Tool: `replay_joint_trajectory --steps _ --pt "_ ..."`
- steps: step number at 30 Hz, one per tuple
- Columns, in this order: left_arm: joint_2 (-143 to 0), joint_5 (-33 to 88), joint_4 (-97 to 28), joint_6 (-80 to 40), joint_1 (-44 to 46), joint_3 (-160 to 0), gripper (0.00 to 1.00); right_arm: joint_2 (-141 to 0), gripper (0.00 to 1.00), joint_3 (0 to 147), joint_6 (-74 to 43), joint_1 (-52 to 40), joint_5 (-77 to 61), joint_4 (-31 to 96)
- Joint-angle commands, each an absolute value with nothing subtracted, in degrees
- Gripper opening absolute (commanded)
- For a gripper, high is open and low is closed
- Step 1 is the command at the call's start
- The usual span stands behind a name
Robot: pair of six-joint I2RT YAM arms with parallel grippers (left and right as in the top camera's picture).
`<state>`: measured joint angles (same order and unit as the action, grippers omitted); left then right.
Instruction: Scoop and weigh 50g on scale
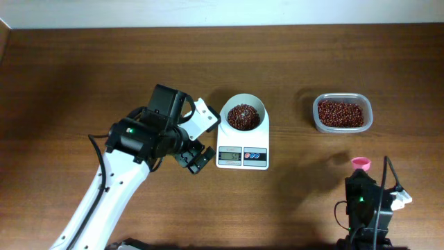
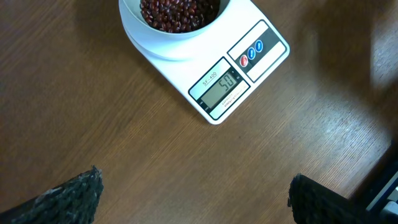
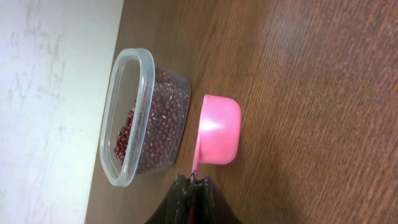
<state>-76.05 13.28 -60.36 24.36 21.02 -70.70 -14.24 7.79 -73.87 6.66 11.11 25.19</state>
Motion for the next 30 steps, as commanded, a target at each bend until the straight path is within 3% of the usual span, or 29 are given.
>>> replay_joint_trajectory --steps 1,5,12,16,30 --pt "-74.98 14.09 -60.31 23.86 21.23 -70.52 0.99 -14.7 0.05 7.29 -82.56 6.48 12.38 24.62" --pt "-74.98 14.09 -60.31 23.86 21.23 -70.52 0.99 -14.9 0.04 7.29 -94.45 6.48 12.25 23.44" --pt "-74.98 14.09 -60.31 23.86 21.23 -70.52 0.99 -16.49 0.04 7.29 -95.46 6.5 14.2 22.94" --pt "-74.98 14.09 -60.31 23.86 21.23 -70.52 0.99 -21.76 0.04 7.29 -103.18 6.48 13.67 19.16" --pt "-74.98 14.09 -60.31 23.86 21.23 -70.52 0.99 -47.68 0.05 7.29 -102.45 6.44 13.26 5.17"
